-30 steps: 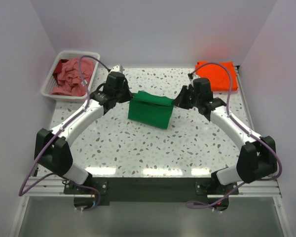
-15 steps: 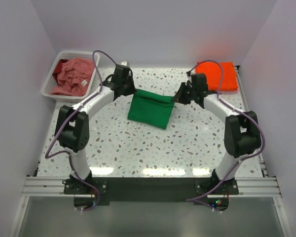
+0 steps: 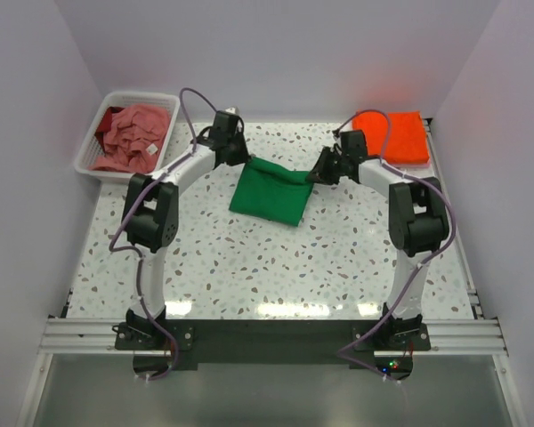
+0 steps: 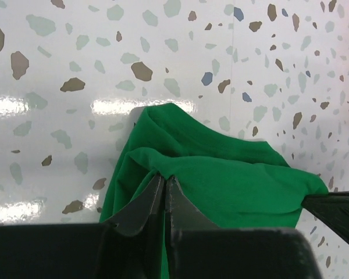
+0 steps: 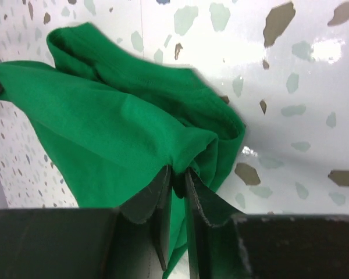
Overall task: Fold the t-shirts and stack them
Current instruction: Fold the tshirt
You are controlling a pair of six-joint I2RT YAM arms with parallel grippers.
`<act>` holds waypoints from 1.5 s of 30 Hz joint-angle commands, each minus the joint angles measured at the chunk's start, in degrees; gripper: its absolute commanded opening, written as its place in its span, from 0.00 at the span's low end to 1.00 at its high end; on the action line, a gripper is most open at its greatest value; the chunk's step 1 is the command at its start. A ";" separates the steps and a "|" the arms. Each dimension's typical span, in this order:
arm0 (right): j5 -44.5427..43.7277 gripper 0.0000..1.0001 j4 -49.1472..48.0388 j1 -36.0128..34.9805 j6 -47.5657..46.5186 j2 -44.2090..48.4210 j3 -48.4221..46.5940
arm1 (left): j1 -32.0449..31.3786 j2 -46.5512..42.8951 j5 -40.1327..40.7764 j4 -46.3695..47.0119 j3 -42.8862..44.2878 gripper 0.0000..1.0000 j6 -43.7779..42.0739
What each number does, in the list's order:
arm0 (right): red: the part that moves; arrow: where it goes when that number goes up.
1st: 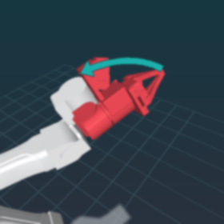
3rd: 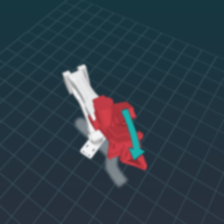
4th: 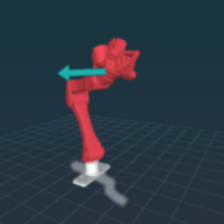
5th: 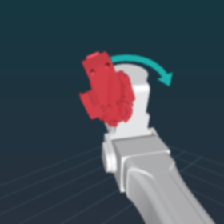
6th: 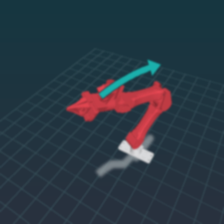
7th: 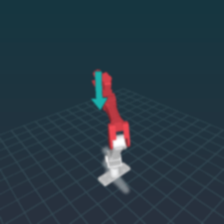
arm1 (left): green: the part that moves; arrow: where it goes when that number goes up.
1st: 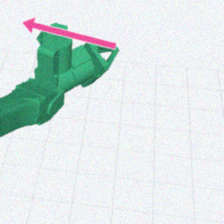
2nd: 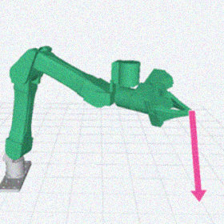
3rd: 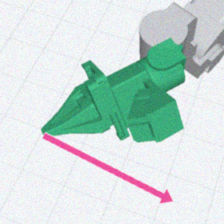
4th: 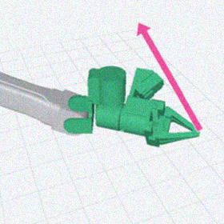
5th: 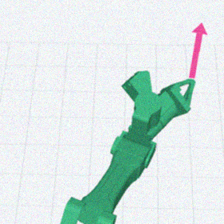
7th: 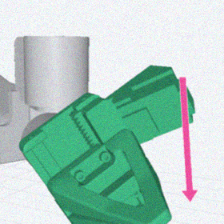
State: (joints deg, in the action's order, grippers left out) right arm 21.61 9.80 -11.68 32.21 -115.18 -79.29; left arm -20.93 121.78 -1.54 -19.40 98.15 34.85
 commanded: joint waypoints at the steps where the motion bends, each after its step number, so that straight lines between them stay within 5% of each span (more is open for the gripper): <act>1: 2.38 0.28 -0.93 0.61 -0.13 -1.80 -4.82 | 1.24 1.88 -2.41 -0.72 4.85 0.14 -1.27; 6: 1.87 0.46 0.21 0.78 -0.13 -2.16 -6.75 | 1.33 1.54 -3.38 -1.08 6.01 0.62 -1.89; 9: 2.04 0.73 0.74 0.96 -0.65 -0.58 -6.67 | 1.33 0.04 -3.73 -0.29 3.99 0.82 -2.16; 10: 2.30 0.98 0.66 0.96 -1.09 0.12 -6.06 | 1.33 -1.26 -3.91 -0.03 3.28 0.87 -2.33; 12: 2.39 0.99 0.48 0.96 -1.44 2.40 -4.66 | 1.33 -3.29 -4.43 0.85 0.92 1.00 -2.16; 23: 8.27 0.98 -2.95 -1.32 -1.36 10.50 3.70 | 0.89 -8.75 -10.94 8.14 -9.47 1.00 -0.05; 29: 9.25 0.99 -3.39 -2.20 -0.57 6.63 0.89 | 0.80 -4.62 -16.82 11.47 -6.66 1.00 1.01; 45: 3.01 0.99 -1.11 -2.21 0.93 -5.49 -11.40 | 0.80 7.95 -17.01 11.31 3.98 1.00 0.66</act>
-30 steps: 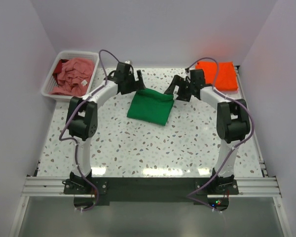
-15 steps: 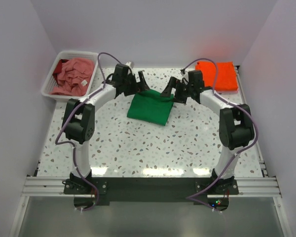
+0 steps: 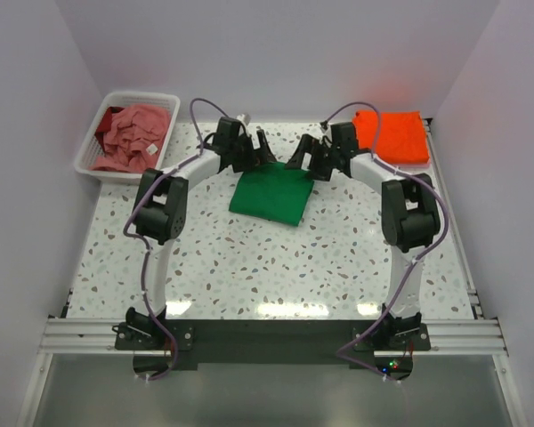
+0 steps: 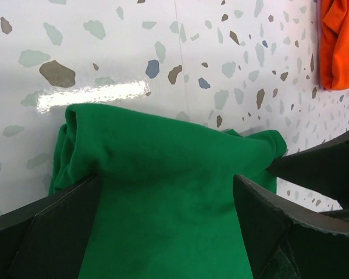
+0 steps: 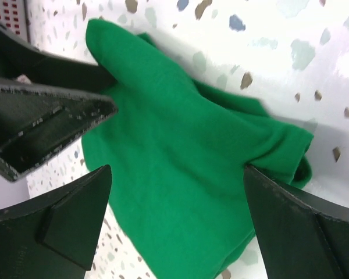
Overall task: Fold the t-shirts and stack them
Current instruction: Fold the tshirt
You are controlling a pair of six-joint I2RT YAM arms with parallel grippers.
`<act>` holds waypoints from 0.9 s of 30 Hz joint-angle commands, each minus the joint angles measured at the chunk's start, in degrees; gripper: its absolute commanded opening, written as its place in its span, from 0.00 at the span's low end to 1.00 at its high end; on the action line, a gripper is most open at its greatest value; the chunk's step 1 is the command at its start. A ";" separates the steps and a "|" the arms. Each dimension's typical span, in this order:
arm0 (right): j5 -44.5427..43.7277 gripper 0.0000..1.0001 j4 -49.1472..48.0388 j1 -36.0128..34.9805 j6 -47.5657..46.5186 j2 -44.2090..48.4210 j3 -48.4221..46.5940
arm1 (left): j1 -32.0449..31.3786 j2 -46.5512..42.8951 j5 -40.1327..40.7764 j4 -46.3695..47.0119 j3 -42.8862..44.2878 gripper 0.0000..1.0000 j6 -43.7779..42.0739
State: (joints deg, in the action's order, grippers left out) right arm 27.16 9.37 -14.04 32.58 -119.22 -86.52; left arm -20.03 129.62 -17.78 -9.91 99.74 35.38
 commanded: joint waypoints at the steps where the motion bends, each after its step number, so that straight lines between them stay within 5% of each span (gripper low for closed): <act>1: -2.55 0.98 -0.32 0.07 0.47 -2.24 -4.70 | -0.10 0.10 -0.50 1.74 2.21 1.00 0.13; 10: -1.49 0.98 -1.54 0.07 1.00 -4.45 -1.11 | -0.10 -2.70 1.26 1.38 -3.58 1.00 -0.04; 27: -4.21 0.98 -3.39 -3.88 -1.81 9.33 20.15 | -6.24 -27.75 7.32 3.50 -40.76 1.00 3.47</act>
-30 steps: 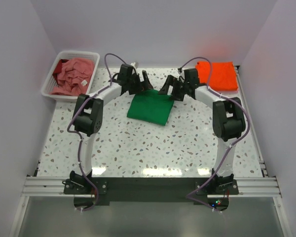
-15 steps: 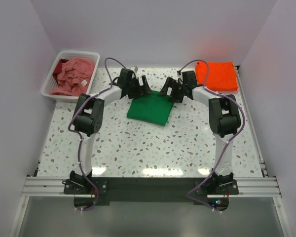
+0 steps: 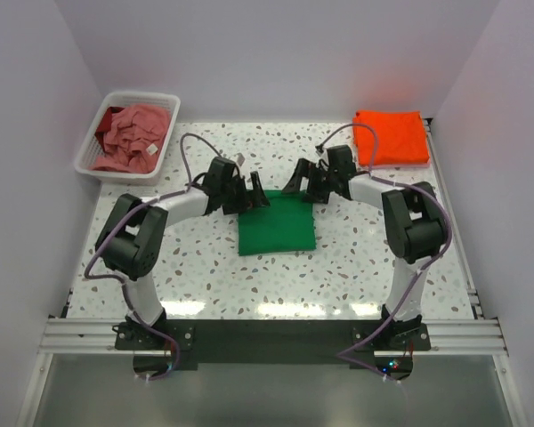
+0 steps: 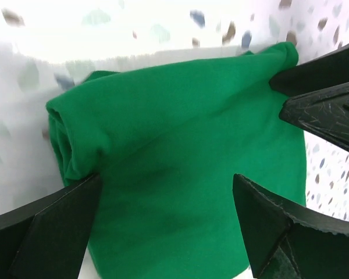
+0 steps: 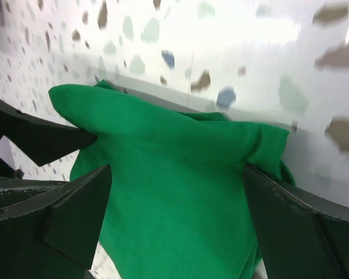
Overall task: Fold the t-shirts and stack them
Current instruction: Fold the tshirt, then neatly place the folded tshirt to the corner
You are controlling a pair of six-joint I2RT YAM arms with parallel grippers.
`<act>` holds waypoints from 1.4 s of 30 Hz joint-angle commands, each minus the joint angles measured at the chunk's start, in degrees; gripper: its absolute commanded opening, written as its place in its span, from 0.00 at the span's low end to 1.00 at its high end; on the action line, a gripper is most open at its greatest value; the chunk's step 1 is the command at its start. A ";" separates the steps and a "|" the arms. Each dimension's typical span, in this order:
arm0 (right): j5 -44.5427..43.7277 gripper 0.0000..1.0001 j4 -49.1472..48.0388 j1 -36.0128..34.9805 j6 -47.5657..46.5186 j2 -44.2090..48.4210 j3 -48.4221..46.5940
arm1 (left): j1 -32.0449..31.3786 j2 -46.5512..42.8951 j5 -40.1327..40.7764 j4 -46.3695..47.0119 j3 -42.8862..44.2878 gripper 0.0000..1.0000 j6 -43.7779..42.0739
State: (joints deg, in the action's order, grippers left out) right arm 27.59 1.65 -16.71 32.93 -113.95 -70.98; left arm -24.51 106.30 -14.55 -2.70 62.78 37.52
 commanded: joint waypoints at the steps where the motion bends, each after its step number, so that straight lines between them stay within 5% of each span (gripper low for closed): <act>1: -5.26 0.98 4.59 -2.18 -2.43 5.31 5.58 | -2.20 -5.65 4.26 -5.11 -4.59 1.00 1.24; 13: -18.09 0.99 13.90 -7.37 -7.35 25.59 7.17 | -4.58 -21.64 17.62 -14.61 -6.88 1.00 2.30; 19: -34.17 0.99 12.86 -11.15 -8.23 43.26 17.61 | -4.58 -30.97 25.61 -19.35 -10.48 1.00 4.58; 23: -34.45 0.99 16.54 -11.15 -7.09 49.08 21.76 | -4.49 -37.30 31.75 -24.54 -11.89 1.00 6.60; 31: -26.55 0.98 14.79 -11.15 -4.28 45.49 26.86 | -4.32 -47.05 35.20 -29.46 -18.65 1.00 10.29; 42: -23.46 0.85 9.07 -11.33 -0.50 34.16 28.27 | -4.23 -47.42 34.85 -29.56 -20.77 1.00 10.91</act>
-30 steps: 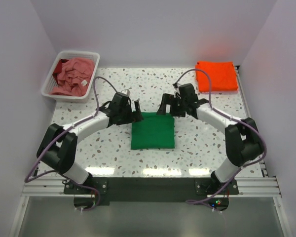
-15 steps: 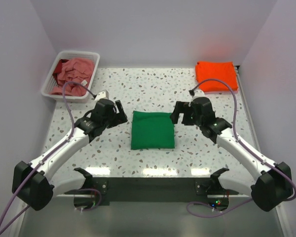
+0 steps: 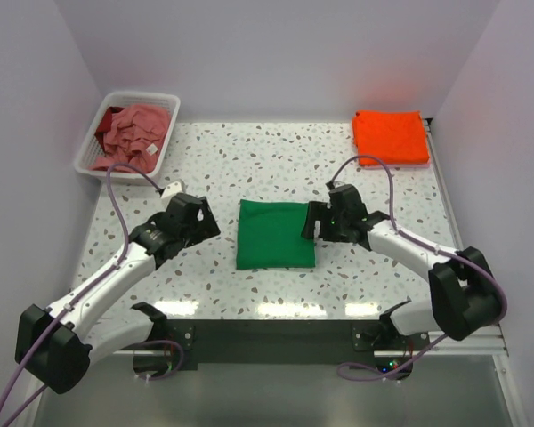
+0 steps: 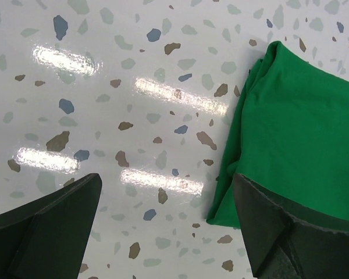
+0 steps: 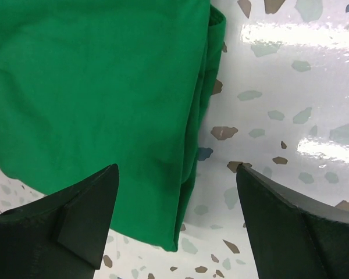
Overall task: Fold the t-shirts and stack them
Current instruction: Neatly place the folded tshirt to the corner
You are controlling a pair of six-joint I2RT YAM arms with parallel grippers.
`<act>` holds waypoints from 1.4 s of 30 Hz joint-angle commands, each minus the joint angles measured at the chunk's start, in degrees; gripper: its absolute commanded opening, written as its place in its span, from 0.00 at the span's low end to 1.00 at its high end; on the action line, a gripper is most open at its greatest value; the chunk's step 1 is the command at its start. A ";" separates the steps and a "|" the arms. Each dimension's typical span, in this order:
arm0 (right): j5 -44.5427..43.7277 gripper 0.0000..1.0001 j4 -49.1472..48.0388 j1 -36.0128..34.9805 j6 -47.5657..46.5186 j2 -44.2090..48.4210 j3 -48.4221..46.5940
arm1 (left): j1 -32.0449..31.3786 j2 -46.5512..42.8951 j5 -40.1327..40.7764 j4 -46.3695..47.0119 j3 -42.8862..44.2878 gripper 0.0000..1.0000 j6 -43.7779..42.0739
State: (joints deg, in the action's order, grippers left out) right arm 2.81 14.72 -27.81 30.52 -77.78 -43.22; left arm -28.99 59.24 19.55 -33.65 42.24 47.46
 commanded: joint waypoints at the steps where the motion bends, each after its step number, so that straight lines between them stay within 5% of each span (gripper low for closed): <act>1: 0.97 0.84 -3.91 -0.22 2.00 -2.81 0.42 | 0.25 -0.01 0.75 1.39 -0.14 1.00 0.88; 15: 1.85 0.65 -9.53 -2.42 3.14 -13.18 0.24 | 0.25 1.66 0.84 2.18 -0.49 1.00 0.88; 26: -2.35 0.00 -11.91 -3.30 -3.69 -18.46 -4.23 | 0.43 1.66 1.45 1.83 0.21 1.00 0.61; 42: -29.07 0.00 -2.60 -2.77 -37.28 -26.71 -33.74 | 1.22 3.86 3.74 0.69 1.97 1.00 0.26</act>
State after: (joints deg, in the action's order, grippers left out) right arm -15.90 10.17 -31.09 2.68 -102.17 -70.57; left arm -28.42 62.48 21.12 -33.61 42.22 47.42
